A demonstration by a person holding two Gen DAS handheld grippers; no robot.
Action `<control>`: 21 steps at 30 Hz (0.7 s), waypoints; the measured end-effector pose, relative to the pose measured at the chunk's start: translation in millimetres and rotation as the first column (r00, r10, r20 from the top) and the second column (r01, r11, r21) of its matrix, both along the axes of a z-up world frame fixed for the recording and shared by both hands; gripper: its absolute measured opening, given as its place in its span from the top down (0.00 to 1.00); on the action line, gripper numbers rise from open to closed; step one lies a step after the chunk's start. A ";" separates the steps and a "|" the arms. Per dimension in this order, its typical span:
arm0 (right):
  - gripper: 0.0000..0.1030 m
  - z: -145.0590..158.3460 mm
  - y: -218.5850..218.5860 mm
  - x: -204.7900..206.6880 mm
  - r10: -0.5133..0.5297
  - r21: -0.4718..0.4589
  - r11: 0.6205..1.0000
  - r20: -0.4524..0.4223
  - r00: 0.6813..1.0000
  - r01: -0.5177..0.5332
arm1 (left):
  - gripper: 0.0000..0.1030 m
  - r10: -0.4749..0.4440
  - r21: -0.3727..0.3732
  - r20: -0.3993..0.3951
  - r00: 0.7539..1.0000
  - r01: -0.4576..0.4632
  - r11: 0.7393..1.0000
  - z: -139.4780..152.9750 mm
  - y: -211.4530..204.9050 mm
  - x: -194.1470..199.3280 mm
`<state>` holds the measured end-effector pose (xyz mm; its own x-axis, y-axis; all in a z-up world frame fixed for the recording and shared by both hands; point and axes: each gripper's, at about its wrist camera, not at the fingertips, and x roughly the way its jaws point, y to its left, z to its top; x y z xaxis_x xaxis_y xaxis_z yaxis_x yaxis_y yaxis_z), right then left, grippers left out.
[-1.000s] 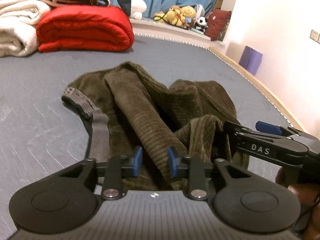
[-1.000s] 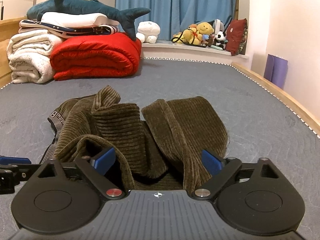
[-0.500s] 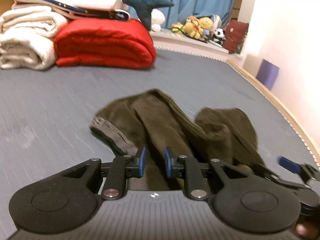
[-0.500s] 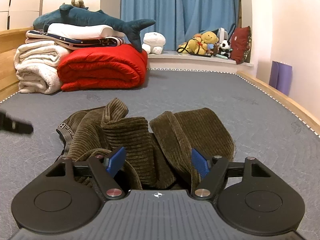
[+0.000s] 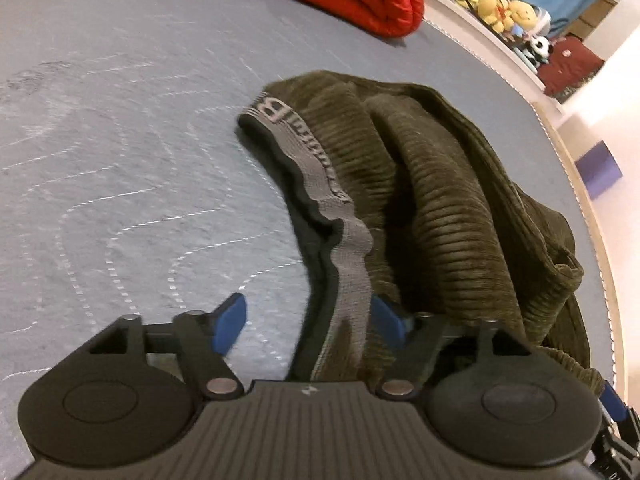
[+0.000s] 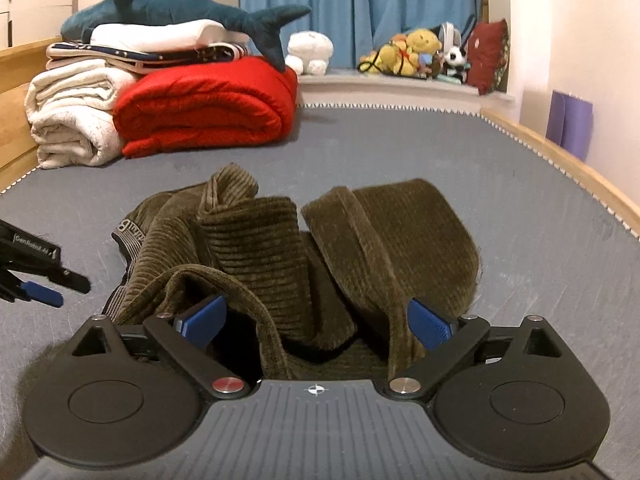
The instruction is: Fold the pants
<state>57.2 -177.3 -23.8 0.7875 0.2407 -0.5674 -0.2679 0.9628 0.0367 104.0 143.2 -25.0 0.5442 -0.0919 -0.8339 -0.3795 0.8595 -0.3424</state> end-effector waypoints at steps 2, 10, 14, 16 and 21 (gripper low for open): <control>0.05 -2.5 5.6 0.3 0.012 -0.001 1.000 -0.010 1.000 -0.012 | 0.18 -0.034 0.023 -0.011 0.999 0.034 0.999 -4.4 -8.3 1.4; 0.03 -13.8 17.4 5.8 0.045 -0.032 0.998 -0.048 0.998 -0.047 | 0.17 -0.172 0.001 -0.104 0.980 0.173 0.985 -41.3 -35.6 16.6; 0.03 -18.3 16.8 8.0 0.044 -0.042 0.998 -0.065 0.997 -0.046 | 0.16 -0.219 0.047 -0.109 0.969 0.226 0.973 -48.8 -51.5 17.0; 0.03 -20.1 16.2 8.2 0.041 -0.052 0.998 -0.066 0.997 -0.044 | 0.19 -0.218 0.034 -0.093 0.972 0.222 0.975 -48.8 -52.7 16.0; 0.03 -26.9 14.5 11.8 0.021 -0.069 0.997 -0.079 0.997 -0.026 | 0.51 -0.199 0.079 -0.084 0.976 0.206 0.975 -46.9 -50.1 9.8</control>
